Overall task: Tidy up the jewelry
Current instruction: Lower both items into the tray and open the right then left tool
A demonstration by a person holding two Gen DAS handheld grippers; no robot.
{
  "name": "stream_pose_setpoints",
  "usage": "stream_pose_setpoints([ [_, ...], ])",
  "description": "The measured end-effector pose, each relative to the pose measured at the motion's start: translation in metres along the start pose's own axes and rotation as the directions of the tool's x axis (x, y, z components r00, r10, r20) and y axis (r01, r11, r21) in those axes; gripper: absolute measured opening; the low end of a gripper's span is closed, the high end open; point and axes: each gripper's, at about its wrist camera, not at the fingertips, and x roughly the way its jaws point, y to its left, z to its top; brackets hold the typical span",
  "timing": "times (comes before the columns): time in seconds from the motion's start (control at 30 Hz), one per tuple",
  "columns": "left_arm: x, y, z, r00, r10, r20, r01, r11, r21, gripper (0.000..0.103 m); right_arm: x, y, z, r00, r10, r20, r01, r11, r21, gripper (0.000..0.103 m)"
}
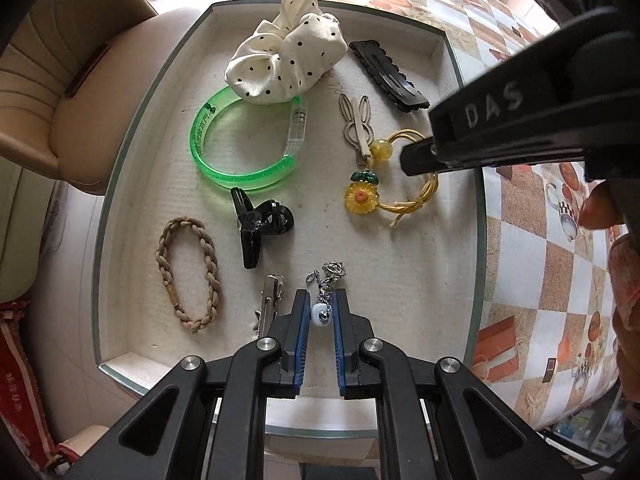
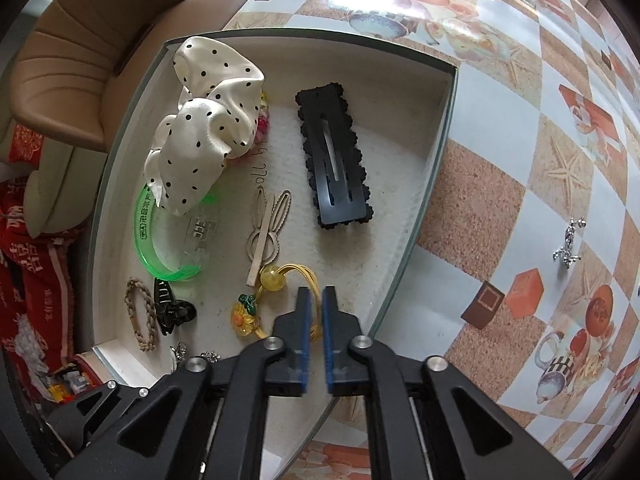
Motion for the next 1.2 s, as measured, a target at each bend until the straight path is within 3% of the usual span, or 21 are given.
stream_pose_setpoints([
  [0.07, -0.002, -0.001, -0.001, 1.000, 0.002, 0.001, -0.002, 1.000, 0.001, 0.014, -0.007, 0.004, 0.001, 1.000, 0.010, 0.016, -0.009, 1.000, -0.008, 0.025],
  [0.13, -0.005, 0.001, -0.002, 1.000, 0.004, 0.000, -0.004, 1.000, 0.000, 0.014, -0.016, 0.009, 0.001, 0.999, 0.003, 0.034, -0.002, 1.000, -0.017, 0.044],
  [0.33, -0.007, 0.004, -0.001, 1.000, 0.016, -0.005, -0.016, 1.000, -0.001, 0.014, -0.045, 0.012, -0.002, 0.996, 0.015, 0.092, -0.016, 1.000, 0.010, 0.054],
  [0.77, -0.007, 0.006, 0.000, 0.999, 0.038, -0.026, -0.038, 0.999, 0.013, 0.014, -0.083, -0.032, -0.053, 0.993, -0.011, 0.117, -0.006, 0.990, 0.139, 0.061],
  [1.13, -0.014, 0.002, 0.001, 0.999, 0.030, -0.024, -0.029, 0.999, 0.016, 0.015, -0.086, -0.037, -0.076, 0.995, -0.004, 0.097, -0.013, 0.985, 0.174, 0.062],
  [1.2, -0.019, 0.005, 0.002, 0.999, 0.028, -0.018, -0.027, 1.000, 0.007, 0.061, -0.088, -0.032, -0.076, 0.995, -0.007, 0.102, -0.010, 0.986, 0.164, 0.062],
])
